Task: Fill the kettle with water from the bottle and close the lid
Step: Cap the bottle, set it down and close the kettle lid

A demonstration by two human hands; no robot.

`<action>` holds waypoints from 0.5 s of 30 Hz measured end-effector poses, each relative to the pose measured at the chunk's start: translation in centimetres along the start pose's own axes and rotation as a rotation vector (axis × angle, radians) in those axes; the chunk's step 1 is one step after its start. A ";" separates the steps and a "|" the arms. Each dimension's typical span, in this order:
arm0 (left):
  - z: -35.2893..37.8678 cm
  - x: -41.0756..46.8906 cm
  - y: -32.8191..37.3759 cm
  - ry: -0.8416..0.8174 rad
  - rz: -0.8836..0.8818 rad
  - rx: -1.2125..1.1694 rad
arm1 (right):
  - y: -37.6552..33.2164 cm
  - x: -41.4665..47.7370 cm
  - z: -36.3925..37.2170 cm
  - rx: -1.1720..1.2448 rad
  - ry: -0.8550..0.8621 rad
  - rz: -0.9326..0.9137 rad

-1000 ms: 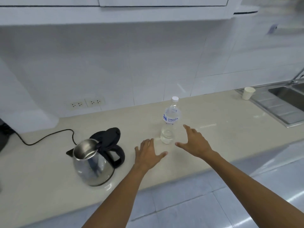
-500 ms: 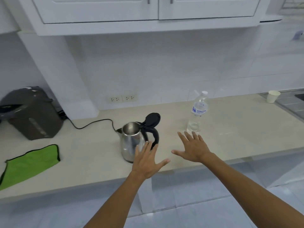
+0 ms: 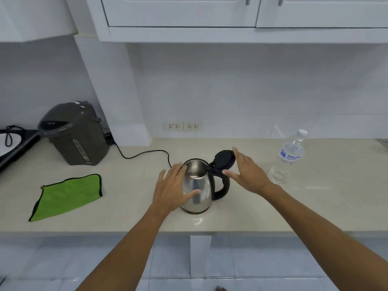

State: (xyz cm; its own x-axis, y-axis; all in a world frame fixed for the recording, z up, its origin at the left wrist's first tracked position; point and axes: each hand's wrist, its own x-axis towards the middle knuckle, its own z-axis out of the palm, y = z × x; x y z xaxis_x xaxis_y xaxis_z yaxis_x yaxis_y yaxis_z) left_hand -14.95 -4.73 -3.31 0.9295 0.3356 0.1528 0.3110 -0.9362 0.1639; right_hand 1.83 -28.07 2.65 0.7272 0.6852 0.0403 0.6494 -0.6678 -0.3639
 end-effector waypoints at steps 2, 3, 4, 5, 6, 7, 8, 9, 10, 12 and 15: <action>0.0 1.2 -0.5 -0.027 -0.044 -0.038 | 0.1 1.2 -0.4 0.022 0.026 -0.076; -0.1 1.7 -0.7 -0.052 -0.069 -0.065 | -0.1 1.9 -0.8 0.020 0.034 -0.122; -0.1 2.2 -0.9 -0.078 -0.101 -0.108 | -0.3 2.6 -1.2 0.017 0.031 -0.169; 0.1 2.5 -1.2 -0.105 -0.137 -0.164 | -0.7 3.3 -1.6 0.014 0.016 -0.216; 0.3 2.7 -1.5 -0.134 -0.174 -0.237 | -1.2 4.0 -1.8 0.015 -0.008 -0.255; 0.5 2.9 -1.8 -0.158 -0.206 -0.324 | -1.8 4.7 -2.0 0.017 -0.040 -0.284; 0.9 3.0 -2.2 -0.167 -0.228 -0.409 | -2.4 5.3 -2.0 0.020 -0.075 -0.306; 1.2 2.9 -2.5 -0.167 -0.241 -0.473 | -3.0 6.0 -1.8 0.020 -0.108 -0.324; 1.5 2.8 -2.6 -0.166 -0.249 -0.518 | -3.5 6.6 -1.5 0.012 -0.135 -0.340; 1.7 2.8 -2.7 -0.170 -0.259 -0.577 | -4.5 7.6 -0.8 -0.029 -0.176 -0.364; 1.4 2.9 -2.7 -0.171 -0.265 -0.627 | -5.6 8.6 0.6 -0.079 -0.214 -0.372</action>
State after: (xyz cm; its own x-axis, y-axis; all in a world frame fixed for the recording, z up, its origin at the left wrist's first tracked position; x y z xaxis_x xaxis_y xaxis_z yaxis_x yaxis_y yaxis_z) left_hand -12.84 -1.41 -4.72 0.8724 0.4746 -0.1172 0.4064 -0.5708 0.7135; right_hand 4.34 -18.24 4.50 0.3834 0.9226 -0.0415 0.8795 -0.3785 -0.2885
